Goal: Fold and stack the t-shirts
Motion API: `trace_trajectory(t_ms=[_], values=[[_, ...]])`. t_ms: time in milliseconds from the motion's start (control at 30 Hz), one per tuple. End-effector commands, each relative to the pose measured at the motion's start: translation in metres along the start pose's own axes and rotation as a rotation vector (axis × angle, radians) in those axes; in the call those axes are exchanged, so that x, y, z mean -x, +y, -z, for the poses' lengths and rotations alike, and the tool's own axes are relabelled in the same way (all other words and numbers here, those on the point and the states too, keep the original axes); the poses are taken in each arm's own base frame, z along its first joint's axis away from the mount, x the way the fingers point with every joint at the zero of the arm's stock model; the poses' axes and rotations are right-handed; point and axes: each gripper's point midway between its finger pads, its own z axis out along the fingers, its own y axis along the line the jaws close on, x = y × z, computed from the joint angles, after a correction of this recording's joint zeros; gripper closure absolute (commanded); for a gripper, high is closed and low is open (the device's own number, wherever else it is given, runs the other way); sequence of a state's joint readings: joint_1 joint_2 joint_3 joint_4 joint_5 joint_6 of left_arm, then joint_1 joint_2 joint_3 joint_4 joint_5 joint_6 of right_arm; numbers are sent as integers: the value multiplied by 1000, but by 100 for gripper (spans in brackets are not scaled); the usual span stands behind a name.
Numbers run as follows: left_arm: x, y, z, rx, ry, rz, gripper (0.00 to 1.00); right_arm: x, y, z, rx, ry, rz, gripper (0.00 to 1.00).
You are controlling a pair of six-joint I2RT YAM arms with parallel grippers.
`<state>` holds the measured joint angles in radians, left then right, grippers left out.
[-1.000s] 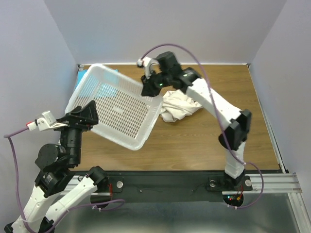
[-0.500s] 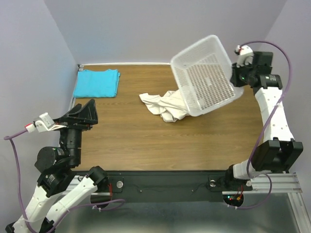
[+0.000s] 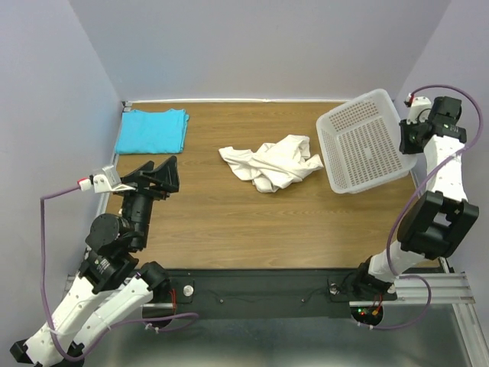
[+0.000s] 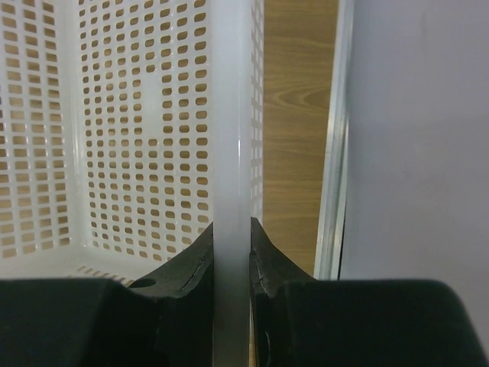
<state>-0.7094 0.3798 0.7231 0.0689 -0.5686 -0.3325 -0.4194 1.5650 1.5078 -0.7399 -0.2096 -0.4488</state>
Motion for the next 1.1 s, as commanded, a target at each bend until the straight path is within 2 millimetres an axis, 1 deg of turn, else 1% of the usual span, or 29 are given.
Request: trace_trajectory(t_ms=[0,67,100,133,167,200,233,267,300,333,367,433,467,500,600,633,667,700,733,767,800,833,867,933,967,1000,1033,1067], values=[[6,-9,-3,-35,-34,53,13,31,-17,-14,-33,-80,48,99],[2,-8,-3,-33,-28,58,13,33,-24,-19,-45,-77,55,98],[0,-7,-3,-32,-23,58,13,30,-27,-28,-44,-64,58,96],[-3,-6,-3,-30,-17,56,13,34,-32,-29,-61,-71,70,92],[-5,-6,-3,-29,-12,55,13,34,-34,-32,-65,-68,77,89],[-6,-6,-3,-28,-9,53,13,31,-38,-39,-75,-53,79,85],[-8,-6,-4,-30,-3,48,13,32,-41,-41,-87,-53,90,80],[-11,-6,-5,-28,2,46,13,31,-45,-45,-101,-45,96,72],[-13,-7,-6,-29,9,41,13,35,-54,-46,-137,-45,102,68],[-14,-7,-7,-28,13,39,13,31,-56,-54,-140,-26,106,63],[-16,-8,-7,-31,18,37,13,31,-59,-56,-149,-23,117,50],[-19,-7,-9,-28,25,28,13,35,-64,-58,-162,-26,127,38],[-19,-8,-9,-29,27,26,13,41,-65,-57,-162,-39,132,30],[-20,-8,-10,-29,30,24,13,40,-65,-59,-161,-36,133,27],[-21,-9,-10,-31,34,20,13,57,-64,-47,-153,-85,159,20],[-21,-8,-11,-29,34,17,13,61,-59,-43,-127,-105,172,19],[-23,-8,-11,-29,38,16,13,65,-53,-32,-108,-125,181,16],[-23,-9,-11,-31,38,17,13,65,-44,-28,-69,-130,188,16],[-23,-8,-11,-28,39,17,13,67,-23,-24,32,-161,203,15],[-26,-8,-11,-28,45,18,13,51,1,-24,124,-121,217,15],[-27,-8,-11,-27,47,19,13,52,24,-14,214,-148,226,15],[-28,-7,-11,-25,49,20,13,47,40,-10,266,-142,228,15],[-29,-7,-11,-26,53,23,13,37,68,-6,335,-123,223,15],[-32,-8,-12,-31,59,24,13,28,93,-4,379,-101,217,15],[-31,-9,-12,-30,61,25,13,28,115,-2,413,-91,214,15],[-31,-9,-12,-33,63,24,13,21,127,-1,433,-73,206,15],[-31,-10,-12,-33,65,23,13,19,134,-2,435,-59,198,15],[-31,-10,-12,-32,67,20,13,19,151,-1,447,-39,183,8]])
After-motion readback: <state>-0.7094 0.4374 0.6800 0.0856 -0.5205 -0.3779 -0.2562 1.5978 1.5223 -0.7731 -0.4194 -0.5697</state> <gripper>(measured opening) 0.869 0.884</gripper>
